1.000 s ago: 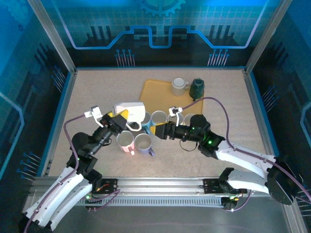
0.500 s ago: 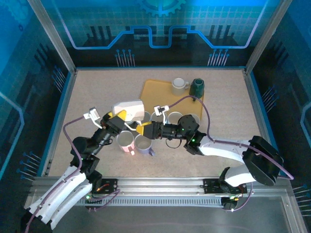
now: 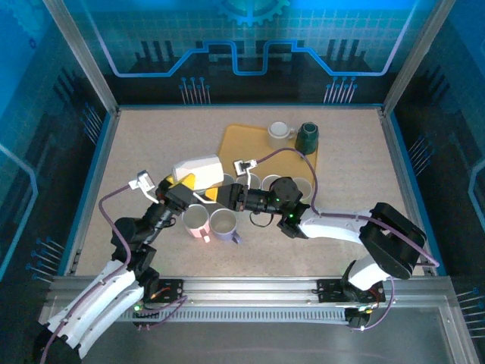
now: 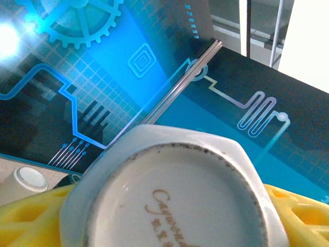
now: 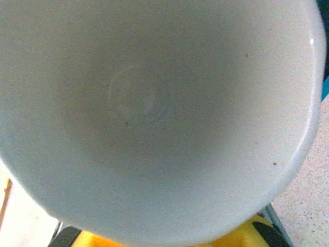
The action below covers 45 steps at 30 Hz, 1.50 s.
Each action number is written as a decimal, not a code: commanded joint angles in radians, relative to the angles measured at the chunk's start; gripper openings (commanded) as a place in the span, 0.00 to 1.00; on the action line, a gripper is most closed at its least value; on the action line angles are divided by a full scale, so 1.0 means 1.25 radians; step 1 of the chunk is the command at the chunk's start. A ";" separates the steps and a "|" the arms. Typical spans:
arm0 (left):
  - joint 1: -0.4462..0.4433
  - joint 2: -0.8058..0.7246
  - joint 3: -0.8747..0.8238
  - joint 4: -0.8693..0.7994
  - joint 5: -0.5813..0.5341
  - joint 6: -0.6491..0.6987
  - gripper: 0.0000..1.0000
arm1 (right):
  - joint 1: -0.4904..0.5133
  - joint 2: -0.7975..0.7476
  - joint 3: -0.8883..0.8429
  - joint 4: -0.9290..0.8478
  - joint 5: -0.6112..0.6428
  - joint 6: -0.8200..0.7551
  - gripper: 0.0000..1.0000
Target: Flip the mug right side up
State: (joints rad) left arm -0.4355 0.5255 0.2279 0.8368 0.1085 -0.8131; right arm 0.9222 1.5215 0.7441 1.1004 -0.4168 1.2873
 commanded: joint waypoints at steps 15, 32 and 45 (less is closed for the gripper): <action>-0.028 -0.051 0.009 -0.025 0.022 0.001 0.99 | -0.009 -0.139 -0.002 -0.202 0.088 -0.133 0.00; -0.028 -0.131 0.406 -1.027 -0.182 0.304 0.99 | 0.034 -0.540 0.137 -1.258 0.420 -0.663 0.00; -0.032 -0.103 0.434 -1.096 -0.187 0.404 0.99 | 0.202 -0.457 0.132 -1.472 0.664 -0.715 0.00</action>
State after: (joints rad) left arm -0.4690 0.3985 0.7528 -0.5049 -0.1055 -0.3557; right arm 1.1549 0.9329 0.9028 -0.7689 0.3119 0.4187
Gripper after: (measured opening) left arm 0.990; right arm 0.182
